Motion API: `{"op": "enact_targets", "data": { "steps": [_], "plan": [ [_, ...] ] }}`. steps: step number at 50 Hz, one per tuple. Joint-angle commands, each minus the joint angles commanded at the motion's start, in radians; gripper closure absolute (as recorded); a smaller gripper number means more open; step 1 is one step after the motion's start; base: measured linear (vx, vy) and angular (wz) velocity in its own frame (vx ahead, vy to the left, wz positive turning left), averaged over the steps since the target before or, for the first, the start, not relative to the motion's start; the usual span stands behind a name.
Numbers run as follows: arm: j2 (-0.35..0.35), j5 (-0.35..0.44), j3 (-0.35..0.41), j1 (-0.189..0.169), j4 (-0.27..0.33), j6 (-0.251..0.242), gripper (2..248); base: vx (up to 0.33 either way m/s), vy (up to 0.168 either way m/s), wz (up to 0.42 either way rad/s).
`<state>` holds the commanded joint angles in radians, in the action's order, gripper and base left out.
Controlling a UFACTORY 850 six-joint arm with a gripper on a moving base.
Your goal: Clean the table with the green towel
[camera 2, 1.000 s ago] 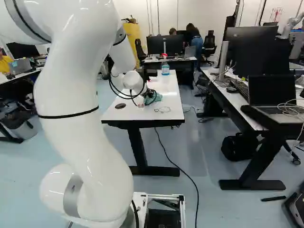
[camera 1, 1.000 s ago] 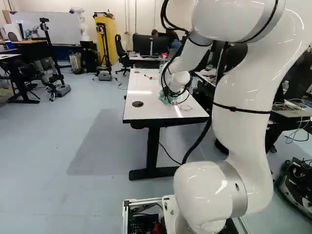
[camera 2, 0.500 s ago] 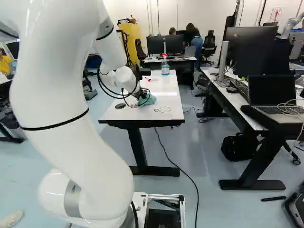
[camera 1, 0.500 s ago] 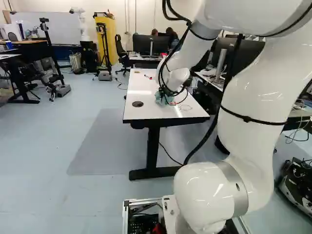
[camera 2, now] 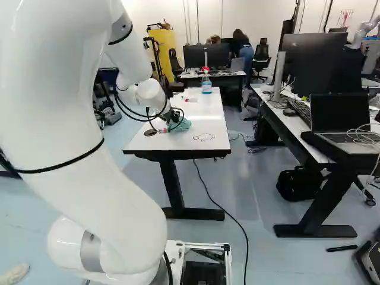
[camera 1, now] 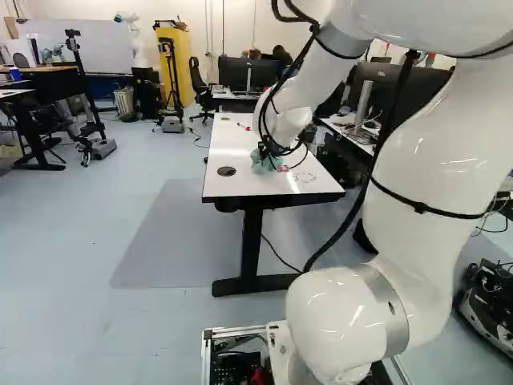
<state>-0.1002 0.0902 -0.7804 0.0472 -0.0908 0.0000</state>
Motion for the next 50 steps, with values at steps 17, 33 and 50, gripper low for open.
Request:
{"op": "enact_targets", "data": {
  "steps": [17, 33, 50],
  "plan": [
    [-0.015, 0.001, -0.016, 0.008, 0.000, 0.000, 205, 0.000, 0.000, 0.000],
    [-0.084, 0.064, -0.093, 0.025, 0.000, 0.000, 205, 0.000, 0.000, 0.000],
    [-0.164, 0.134, -0.185, 0.023, 0.000, 0.000, 205, 0.000, 0.000, 0.000]
  ]
}}
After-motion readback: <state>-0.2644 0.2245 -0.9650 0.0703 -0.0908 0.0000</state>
